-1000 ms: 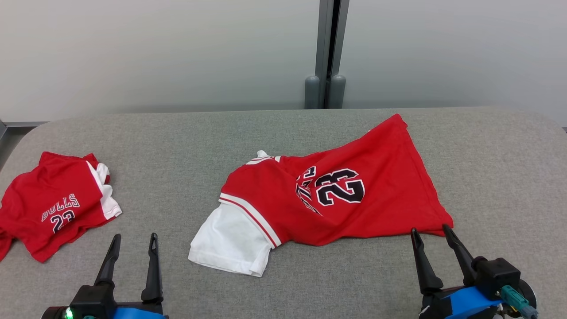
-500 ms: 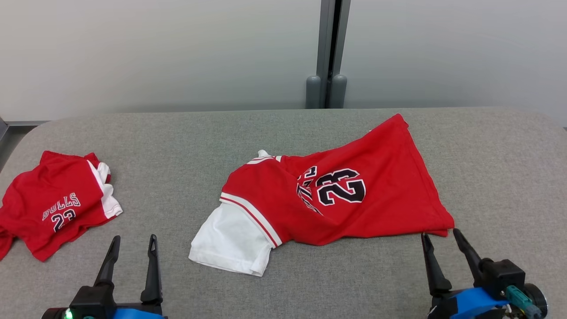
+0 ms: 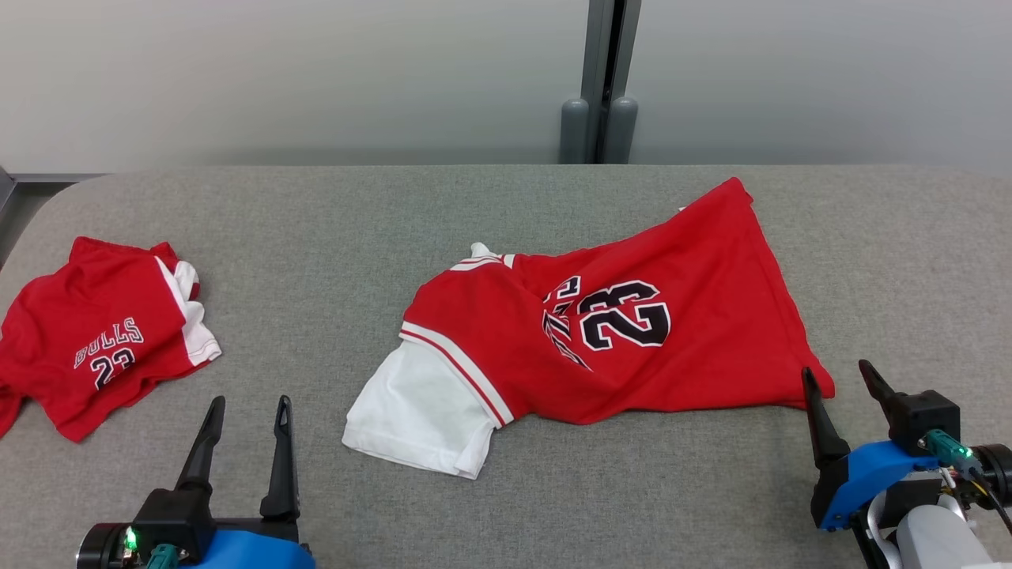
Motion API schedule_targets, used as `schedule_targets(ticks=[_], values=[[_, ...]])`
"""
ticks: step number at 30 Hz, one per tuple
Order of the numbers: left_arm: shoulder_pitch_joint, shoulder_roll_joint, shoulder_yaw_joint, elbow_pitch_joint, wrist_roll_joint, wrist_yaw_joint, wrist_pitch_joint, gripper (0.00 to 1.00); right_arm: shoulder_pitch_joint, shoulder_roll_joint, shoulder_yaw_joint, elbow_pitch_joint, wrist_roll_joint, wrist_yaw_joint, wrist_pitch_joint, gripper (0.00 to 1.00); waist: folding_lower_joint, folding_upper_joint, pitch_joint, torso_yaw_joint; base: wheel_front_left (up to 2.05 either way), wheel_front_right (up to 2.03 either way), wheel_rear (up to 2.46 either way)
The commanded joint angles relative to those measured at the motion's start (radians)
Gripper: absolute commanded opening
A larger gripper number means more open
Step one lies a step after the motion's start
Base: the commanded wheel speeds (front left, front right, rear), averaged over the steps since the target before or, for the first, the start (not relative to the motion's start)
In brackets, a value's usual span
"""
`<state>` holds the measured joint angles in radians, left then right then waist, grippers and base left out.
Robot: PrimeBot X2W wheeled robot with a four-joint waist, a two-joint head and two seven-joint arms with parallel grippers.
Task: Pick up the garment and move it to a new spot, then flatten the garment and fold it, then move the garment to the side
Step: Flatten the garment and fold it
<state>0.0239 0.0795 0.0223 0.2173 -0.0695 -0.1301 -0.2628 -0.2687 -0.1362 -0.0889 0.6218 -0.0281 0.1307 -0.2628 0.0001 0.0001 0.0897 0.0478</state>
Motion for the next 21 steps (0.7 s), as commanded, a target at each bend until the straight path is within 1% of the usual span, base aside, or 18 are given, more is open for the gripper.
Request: schedule_targets(ticks=[1, 7, 13, 14, 15, 16, 19, 21], values=[[-0.021, 0.004, -0.003, -0.005, -0.003, -0.001, -0.003, 1.00, -0.028, -0.017, -0.001, 0.039, -0.003, 0.000, -0.003, 1.00, -0.0001, -0.0001, 0.016, 0.010, 0.00, 0.00, 0.00], [-0.047, 0.009, -0.014, -0.005, -0.009, -0.001, -0.003, 1.00, -0.099, -0.051, 0.011, 0.185, -0.001, 0.000, -0.003, 1.00, -0.0001, -0.0001, 0.055, 0.029, 0.00, 0.00, 0.00], [-0.061, 0.006, -0.019, -0.003, -0.016, -0.001, -0.003, 1.00, -0.139, -0.042, 0.039, 0.250, 0.020, 0.000, -0.003, 1.00, -0.0001, -0.0001, 0.084, 0.037, 0.00, 0.00, 0.00], [-0.063, 0.005, -0.019, -0.002, -0.017, -0.001, -0.003, 1.00, -0.147, -0.041, 0.045, 0.266, 0.028, 0.000, -0.003, 0.44, -0.0001, -0.0001, 0.086, 0.037, 0.00, 0.00, 0.00], [-0.066, 0.005, -0.020, -0.001, -0.017, -0.001, -0.003, 1.00, -0.156, -0.039, 0.050, 0.278, 0.039, 0.000, -0.003, 0.15, -0.0001, -0.0001, 0.087, 0.037, 0.00, 0.00, 0.00], [-0.068, 0.004, -0.020, 0.000, -0.016, -0.001, -0.003, 1.00, -0.163, -0.034, 0.057, 0.290, 0.052, 0.000, -0.003, 0.00, -0.0001, -0.0001, 0.088, 0.037, 0.00, 0.00, 0.00], [-0.069, 0.003, -0.016, 0.003, -0.017, -0.001, -0.003, 1.00, -0.174, -0.024, 0.075, 0.315, 0.096, 0.000, -0.003, 0.00, -0.0001, -0.0001, 0.086, 0.032, 0.00, 0.00, 0.00], [-0.063, -0.001, -0.013, 0.004, -0.015, -0.001, -0.003, 1.00, -0.164, -0.020, 0.112, 0.300, 0.120, 0.000, -0.003, 0.00, -0.0001, -0.0001, 0.076, 0.023, 0.00, 0.00, 0.00]])
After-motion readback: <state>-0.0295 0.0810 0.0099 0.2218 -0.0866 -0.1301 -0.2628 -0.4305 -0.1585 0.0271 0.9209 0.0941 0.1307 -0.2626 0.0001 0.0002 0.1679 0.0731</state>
